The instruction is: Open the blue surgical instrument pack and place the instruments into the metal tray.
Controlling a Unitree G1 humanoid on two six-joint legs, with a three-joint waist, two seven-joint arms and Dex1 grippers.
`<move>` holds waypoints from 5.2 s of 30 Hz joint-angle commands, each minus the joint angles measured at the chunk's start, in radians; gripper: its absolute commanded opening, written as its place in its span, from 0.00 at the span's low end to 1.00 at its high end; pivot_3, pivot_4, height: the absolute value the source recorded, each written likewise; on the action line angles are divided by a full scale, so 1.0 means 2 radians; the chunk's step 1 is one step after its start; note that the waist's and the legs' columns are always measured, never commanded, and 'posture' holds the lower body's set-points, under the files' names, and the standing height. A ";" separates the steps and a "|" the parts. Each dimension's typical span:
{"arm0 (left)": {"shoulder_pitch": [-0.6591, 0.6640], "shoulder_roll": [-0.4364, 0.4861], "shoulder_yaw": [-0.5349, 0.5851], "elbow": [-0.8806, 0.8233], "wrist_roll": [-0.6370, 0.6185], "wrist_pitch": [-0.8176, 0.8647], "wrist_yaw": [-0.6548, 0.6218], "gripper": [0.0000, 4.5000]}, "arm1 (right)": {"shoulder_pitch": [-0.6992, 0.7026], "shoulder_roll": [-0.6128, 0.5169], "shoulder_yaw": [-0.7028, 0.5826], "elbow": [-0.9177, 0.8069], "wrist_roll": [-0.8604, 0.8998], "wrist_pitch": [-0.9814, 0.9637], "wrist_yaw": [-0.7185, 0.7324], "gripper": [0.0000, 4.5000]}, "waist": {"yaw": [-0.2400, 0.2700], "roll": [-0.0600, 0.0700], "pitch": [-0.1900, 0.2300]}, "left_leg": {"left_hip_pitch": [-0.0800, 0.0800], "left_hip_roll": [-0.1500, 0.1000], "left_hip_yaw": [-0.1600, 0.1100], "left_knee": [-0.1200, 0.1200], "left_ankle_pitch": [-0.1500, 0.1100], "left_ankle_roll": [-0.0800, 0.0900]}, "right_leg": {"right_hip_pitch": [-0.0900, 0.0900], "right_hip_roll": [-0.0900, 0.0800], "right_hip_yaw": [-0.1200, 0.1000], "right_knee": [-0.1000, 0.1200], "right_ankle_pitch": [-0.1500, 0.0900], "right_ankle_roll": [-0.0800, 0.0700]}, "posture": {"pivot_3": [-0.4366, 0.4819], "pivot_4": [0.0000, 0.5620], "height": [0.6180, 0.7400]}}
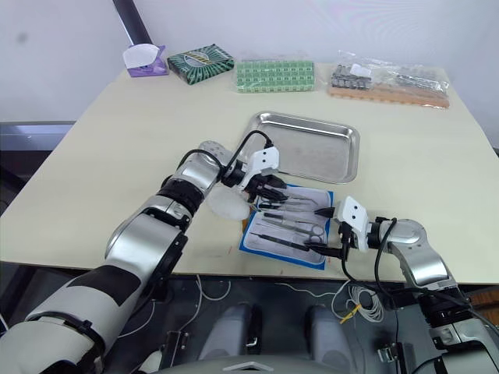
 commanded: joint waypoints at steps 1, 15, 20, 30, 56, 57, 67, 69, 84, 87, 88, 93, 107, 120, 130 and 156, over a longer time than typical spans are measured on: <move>-0.001 -0.004 -0.017 0.007 0.024 -0.020 0.003 0.27 | 0.011 -0.002 0.008 0.002 -0.010 0.010 -0.002 1.00 | 0.000 0.000 0.000 | 0.000 0.000 0.000 0.000 0.000 0.000 | 0.000 0.000 0.000 0.000 0.000 0.000 | 0.48 0.27 1.00; 0.001 0.012 -0.013 -0.034 0.028 -0.048 -0.001 0.01 | 0.006 0.001 0.018 0.008 -0.019 0.011 -0.006 1.00 | 0.000 0.000 0.000 | 0.000 0.000 0.000 0.000 0.000 0.000 | 0.000 0.000 0.000 0.000 0.000 0.000 | 0.48 0.27 1.00; -0.005 0.010 -0.016 -0.063 0.031 -0.013 -0.011 0.01 | 0.001 0.002 0.026 0.017 -0.028 0.013 -0.009 1.00 | -0.001 0.000 0.000 | 0.000 0.000 0.000 0.000 0.000 0.000 | 0.000 0.000 0.000 0.000 0.000 0.000 | 0.48 0.27 1.00; -0.029 0.005 -0.049 -0.121 0.071 0.100 -0.012 0.01 | -0.008 0.004 0.040 0.025 -0.045 0.020 -0.013 1.00 | -0.008 0.000 0.000 | 0.000 0.000 0.000 0.000 0.000 0.000 | 0.000 0.000 0.000 0.000 -0.001 0.001 | 0.48 0.27 1.00; -0.050 0.033 -0.084 -0.217 0.082 0.189 -0.058 0.01 | -0.032 0.015 0.074 0.049 -0.078 0.051 -0.022 1.00 | -0.016 0.000 0.000 | 0.001 0.000 -0.001 -0.001 0.000 0.000 | 0.000 0.001 0.000 0.000 -0.001 0.001 | 0.48 0.27 1.00; -0.050 0.034 -0.085 -0.220 0.082 0.190 -0.060 0.01 | -0.032 0.015 0.076 0.049 -0.079 0.054 -0.022 1.00 | -0.016 0.000 0.000 | 0.001 0.001 -0.001 -0.001 0.000 0.000 | 0.000 0.001 0.000 0.000 -0.001 0.000 | 0.48 0.27 1.00; -0.049 0.041 -0.089 -0.244 0.085 0.208 -0.071 0.01 | -0.030 0.015 0.081 0.048 -0.083 0.063 -0.025 1.00 | -0.022 0.000 0.000 | 0.001 0.001 -0.001 -0.001 0.000 0.000 | 0.000 0.001 0.000 0.000 -0.002 0.000 | 0.48 0.27 1.00; -0.046 0.042 -0.092 -0.252 0.086 0.213 -0.071 0.01 | -0.030 0.016 0.082 0.047 -0.084 0.066 -0.026 1.00 | -0.022 0.000 0.000 | 0.001 0.001 -0.001 -0.001 0.000 0.000 | 0.000 0.001 0.000 0.000 -0.002 0.000 | 0.48 0.27 1.00; -0.028 0.069 -0.097 -0.299 0.077 0.244 -0.075 0.01 | -0.030 0.013 0.086 0.048 -0.085 0.075 -0.023 1.00 | -0.024 0.000 0.000 | 0.001 0.001 -0.001 -0.001 0.000 0.000 | 0.000 0.001 0.000 0.000 -0.002 0.000 | 0.48 0.27 1.00; -0.024 0.077 -0.098 -0.307 0.073 0.250 -0.075 0.01 | -0.030 0.012 0.087 0.048 -0.086 0.076 -0.023 1.00 | -0.023 0.000 0.000 | 0.001 0.001 -0.001 -0.001 0.000 0.000 | 0.000 0.001 0.000 0.000 -0.002 0.000 | 0.48 0.27 1.00; -0.022 0.079 -0.098 -0.310 0.072 0.252 -0.075 0.01 | -0.030 0.012 0.087 0.048 -0.086 0.076 -0.022 1.00 | -0.023 0.000 0.000 | 0.001 0.001 -0.001 -0.001 0.000 0.000 | 0.000 0.001 0.000 0.000 -0.002 0.000 | 0.48 0.27 1.00; -0.011 0.101 -0.095 -0.335 0.064 0.264 -0.080 0.01 | -0.028 0.010 0.088 0.048 -0.086 0.077 -0.021 1.00 | -0.023 0.000 0.000 | 0.001 0.001 -0.001 -0.001 0.000 0.000 | 0.000 0.001 0.000 0.000 -0.002 0.000 | 0.48 0.27 1.00; 0.053 0.199 -0.057 -0.423 0.014 0.304 -0.090 0.01 | -0.026 0.006 0.085 0.047 -0.081 0.075 -0.015 1.00 | -0.023 0.000 0.000 | 0.001 0.001 -0.001 -0.002 0.000 0.000 | 0.000 0.001 0.000 0.000 -0.002 0.000 | 0.48 0.27 1.00; 0.124 0.213 0.056 -0.502 -0.066 0.425 0.011 0.01 | -0.029 0.000 0.078 0.049 -0.074 0.073 -0.006 1.00 | -0.021 -0.001 -0.001 | 0.002 0.001 -0.001 -0.002 0.000 0.000 | 0.000 0.000 0.000 0.001 -0.002 0.000 | 0.48 0.27 1.00; 0.070 0.092 0.167 -0.426 -0.091 0.532 0.251 0.01 | -0.034 -0.005 0.072 0.050 -0.070 0.075 -0.001 1.00 | -0.013 -0.002 -0.002 | 0.002 0.001 0.000 -0.001 0.000 0.000 | 0.001 0.000 0.000 0.001 -0.002 0.001 | 0.48 0.27 1.00; -0.088 -0.047 0.233 -0.013 -0.102 0.326 0.544 0.01 | -0.035 -0.013 0.064 0.043 -0.066 0.084 0.003 1.00 | -0.010 -0.003 -0.002 | 0.001 0.000 -0.001 -0.001 0.000 0.000 | 0.001 0.000 -0.001 0.000 -0.001 0.000 | 0.48 0.27 1.00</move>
